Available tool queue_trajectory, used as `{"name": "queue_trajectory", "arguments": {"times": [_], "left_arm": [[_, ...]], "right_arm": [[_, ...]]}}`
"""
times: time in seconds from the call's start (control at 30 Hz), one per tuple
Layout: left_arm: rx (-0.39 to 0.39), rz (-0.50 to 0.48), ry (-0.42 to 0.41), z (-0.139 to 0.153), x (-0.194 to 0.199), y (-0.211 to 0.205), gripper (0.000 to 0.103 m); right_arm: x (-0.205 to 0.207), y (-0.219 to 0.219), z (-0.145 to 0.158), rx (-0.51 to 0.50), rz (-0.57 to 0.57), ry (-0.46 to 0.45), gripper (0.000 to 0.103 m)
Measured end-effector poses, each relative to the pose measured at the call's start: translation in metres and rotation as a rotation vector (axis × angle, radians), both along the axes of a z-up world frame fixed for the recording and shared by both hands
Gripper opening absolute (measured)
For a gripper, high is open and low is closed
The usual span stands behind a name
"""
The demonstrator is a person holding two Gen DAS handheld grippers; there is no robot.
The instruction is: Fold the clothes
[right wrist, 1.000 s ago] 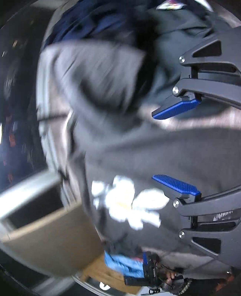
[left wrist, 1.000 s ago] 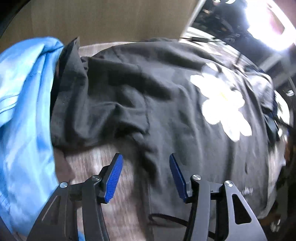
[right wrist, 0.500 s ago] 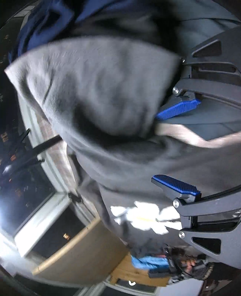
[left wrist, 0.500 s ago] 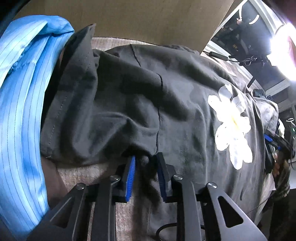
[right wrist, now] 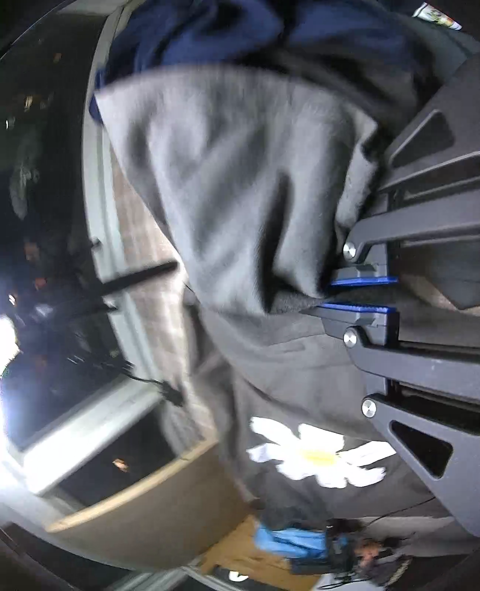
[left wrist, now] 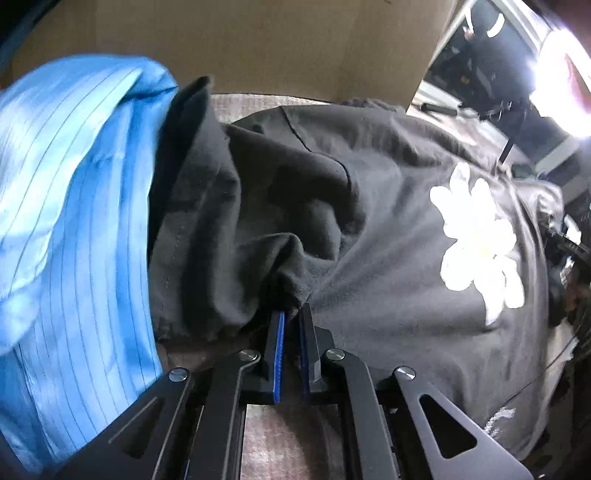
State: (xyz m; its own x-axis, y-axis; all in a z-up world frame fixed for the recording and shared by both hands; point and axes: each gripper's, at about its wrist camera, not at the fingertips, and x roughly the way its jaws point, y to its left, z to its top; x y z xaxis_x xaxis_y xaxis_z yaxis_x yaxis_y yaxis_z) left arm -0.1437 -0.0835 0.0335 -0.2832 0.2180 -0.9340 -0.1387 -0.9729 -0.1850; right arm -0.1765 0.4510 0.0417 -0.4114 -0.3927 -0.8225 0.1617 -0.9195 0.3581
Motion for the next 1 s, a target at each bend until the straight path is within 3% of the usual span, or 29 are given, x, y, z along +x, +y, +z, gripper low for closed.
{"name": "queue_trajectory", "arguments": {"times": [0.07, 0.2, 0.23, 0.27, 0.3, 0.4, 0.47, 0.57, 0.67, 0.73, 0.8, 0.87, 0.9, 0.93, 1.0], "left_arm": [[-0.013, 0.003, 0.005, 0.002, 0.000, -0.001, 0.007], [0.024, 0.046, 0.046, 0.017, 0.002, -0.009, 0.006], [0.016, 0.048, 0.056, 0.021, 0.003, -0.010, 0.005], [-0.006, 0.037, 0.061, 0.023, 0.002, -0.008, 0.005], [-0.028, 0.029, 0.065, 0.024, 0.003, -0.007, 0.005], [-0.094, 0.092, 0.060, 0.018, 0.002, -0.027, 0.000], [-0.043, 0.111, 0.044, 0.014, 0.002, -0.038, 0.000], [0.013, 0.062, 0.039, 0.019, 0.010, -0.034, 0.000], [0.056, 0.025, 0.013, 0.020, 0.019, -0.023, 0.021], [0.075, 0.001, 0.008, 0.018, 0.020, -0.010, 0.042], [0.071, 0.000, 0.008, 0.011, 0.012, 0.003, 0.047], [0.055, 0.024, 0.014, 0.002, 0.002, 0.011, 0.040], [0.050, 0.047, 0.018, -0.002, -0.001, 0.011, 0.007], [0.045, 0.069, 0.024, -0.004, -0.004, 0.010, 0.004], [0.052, 0.086, 0.046, 0.001, -0.004, 0.007, 0.004]], "right_arm": [[-0.003, 0.000, -0.008, -0.006, 0.009, -0.047, 0.032], [-0.002, 0.012, -0.014, -0.076, -0.011, -0.052, 0.035], [-0.001, 0.012, -0.014, -0.089, -0.009, -0.039, 0.034], [0.001, 0.012, -0.013, -0.099, -0.005, -0.020, 0.014], [0.003, 0.008, -0.009, -0.087, 0.001, 0.007, 0.005], [0.003, 0.011, 0.006, -0.041, -0.061, 0.108, 0.005], [-0.001, 0.012, -0.002, -0.010, -0.076, 0.071, 0.005], [-0.001, 0.003, -0.008, -0.010, -0.036, 0.024, 0.007], [-0.004, 0.003, -0.007, -0.026, -0.042, 0.000, 0.013], [-0.005, 0.009, -0.008, -0.061, -0.055, -0.023, 0.017], [-0.005, 0.009, -0.010, -0.078, -0.054, -0.037, 0.025], [-0.006, 0.004, -0.012, -0.081, -0.054, -0.050, 0.032], [-0.005, 0.001, -0.012, -0.086, -0.048, -0.047, 0.032], [-0.004, -0.002, -0.012, -0.092, -0.039, -0.040, 0.032], [0.000, -0.008, -0.006, -0.080, -0.015, -0.003, 0.008]]}}
